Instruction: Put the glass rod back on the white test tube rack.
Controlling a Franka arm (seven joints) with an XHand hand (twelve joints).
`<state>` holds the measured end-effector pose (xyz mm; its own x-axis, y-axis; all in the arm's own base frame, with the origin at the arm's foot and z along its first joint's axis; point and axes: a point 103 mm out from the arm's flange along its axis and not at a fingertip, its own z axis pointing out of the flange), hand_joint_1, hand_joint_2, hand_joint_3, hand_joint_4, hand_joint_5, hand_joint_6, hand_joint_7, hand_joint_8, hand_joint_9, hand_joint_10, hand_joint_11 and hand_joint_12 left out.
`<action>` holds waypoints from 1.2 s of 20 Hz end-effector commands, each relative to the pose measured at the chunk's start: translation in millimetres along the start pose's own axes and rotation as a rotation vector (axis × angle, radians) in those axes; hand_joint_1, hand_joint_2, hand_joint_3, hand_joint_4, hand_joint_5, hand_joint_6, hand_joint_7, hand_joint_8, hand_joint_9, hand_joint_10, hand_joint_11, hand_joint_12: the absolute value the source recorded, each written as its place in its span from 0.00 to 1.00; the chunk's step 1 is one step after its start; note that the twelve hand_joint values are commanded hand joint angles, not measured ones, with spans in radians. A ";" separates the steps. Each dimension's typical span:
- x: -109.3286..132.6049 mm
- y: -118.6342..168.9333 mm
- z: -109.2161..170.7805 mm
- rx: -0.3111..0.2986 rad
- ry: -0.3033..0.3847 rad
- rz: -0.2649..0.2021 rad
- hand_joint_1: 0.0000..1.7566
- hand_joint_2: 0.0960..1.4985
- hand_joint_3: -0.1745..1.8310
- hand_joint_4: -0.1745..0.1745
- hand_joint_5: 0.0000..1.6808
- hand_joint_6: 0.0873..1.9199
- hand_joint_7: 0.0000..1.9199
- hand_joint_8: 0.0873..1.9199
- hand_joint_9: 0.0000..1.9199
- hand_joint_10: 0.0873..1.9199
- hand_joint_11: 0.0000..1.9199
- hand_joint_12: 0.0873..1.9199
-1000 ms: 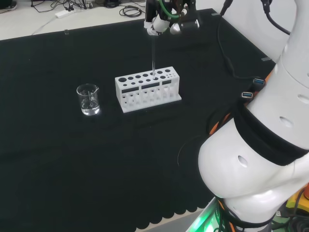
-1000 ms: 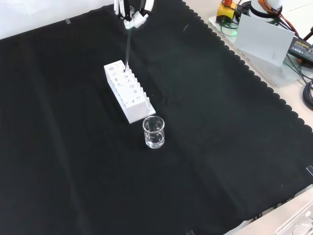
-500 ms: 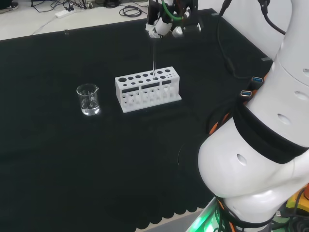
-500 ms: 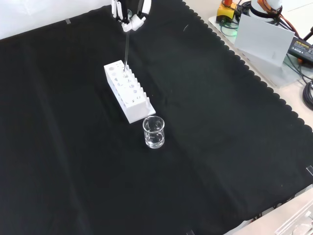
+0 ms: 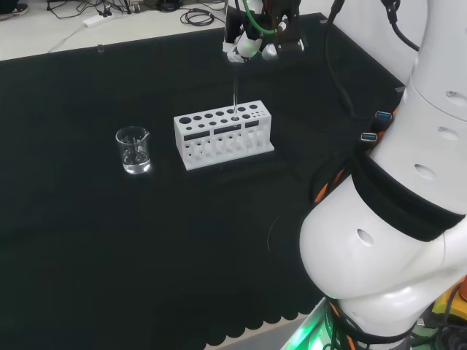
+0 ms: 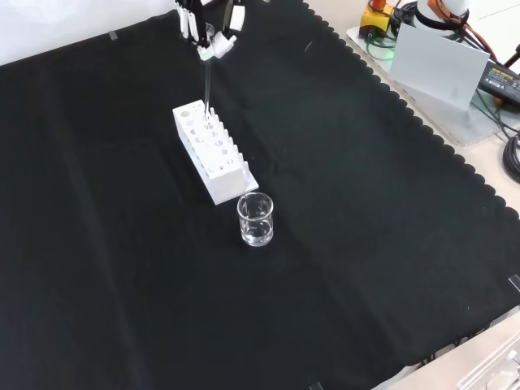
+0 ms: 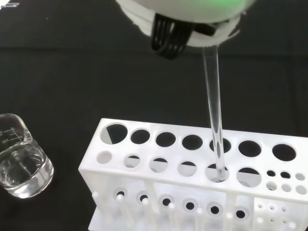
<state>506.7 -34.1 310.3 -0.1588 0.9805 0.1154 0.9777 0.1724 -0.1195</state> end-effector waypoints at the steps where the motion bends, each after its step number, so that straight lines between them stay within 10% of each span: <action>1: 3.9 16.8 13.6 0.040 -0.010 -0.006 0.75 0.42 0.41 0.00 0.85 0.00 0.63 0.53 0.79 0.45 0.83 0.29; 19: -17.7 25.9 32.5 0.100 0.018 0.046 0.75 0.42 0.40 0.00 0.84 0.00 0.64 0.50 0.80 0.44 0.84 0.28; 24: -22.5 23.2 28.4 0.103 0.030 0.043 0.75 0.41 0.40 0.00 0.77 0.17 0.68 0.41 0.83 0.39 0.87 0.22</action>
<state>530.5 -45.7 275.1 -0.1117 0.9855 0.1274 0.9648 0.1383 -0.2237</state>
